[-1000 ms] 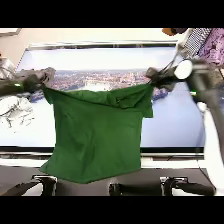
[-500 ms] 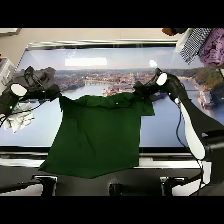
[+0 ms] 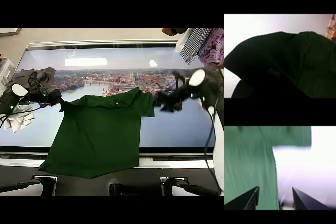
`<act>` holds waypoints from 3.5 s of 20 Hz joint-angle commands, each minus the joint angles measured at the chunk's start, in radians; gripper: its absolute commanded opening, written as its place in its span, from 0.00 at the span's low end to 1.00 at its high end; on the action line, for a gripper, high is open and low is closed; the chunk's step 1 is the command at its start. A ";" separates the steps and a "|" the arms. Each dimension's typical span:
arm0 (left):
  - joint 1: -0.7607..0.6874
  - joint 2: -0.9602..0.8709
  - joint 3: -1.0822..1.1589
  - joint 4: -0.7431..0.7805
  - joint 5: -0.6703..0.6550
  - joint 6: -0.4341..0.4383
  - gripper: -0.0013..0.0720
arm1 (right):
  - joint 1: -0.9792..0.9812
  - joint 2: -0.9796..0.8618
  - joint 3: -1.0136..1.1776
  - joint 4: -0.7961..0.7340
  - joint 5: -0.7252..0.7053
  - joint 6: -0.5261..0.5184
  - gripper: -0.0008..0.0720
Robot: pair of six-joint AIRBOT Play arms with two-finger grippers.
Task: Fold the clothes and pants, and hang the long-sleeved shirts on hangers.
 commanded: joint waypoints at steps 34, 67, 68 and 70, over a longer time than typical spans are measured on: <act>-0.114 -0.030 -0.087 0.025 -0.095 -0.016 0.04 | -0.171 0.166 -0.171 -0.039 -0.549 0.278 0.53; -0.117 -0.030 -0.087 0.019 -0.095 -0.016 0.04 | -0.261 0.745 -1.078 0.547 -0.402 -0.397 0.56; -0.117 -0.030 -0.087 0.019 -0.095 -0.015 0.04 | -0.261 0.740 -1.056 0.534 -0.425 -0.397 0.56; -0.117 -0.031 -0.087 0.019 -0.092 -0.015 0.04 | -0.261 0.698 -1.034 0.523 -0.433 -0.397 0.56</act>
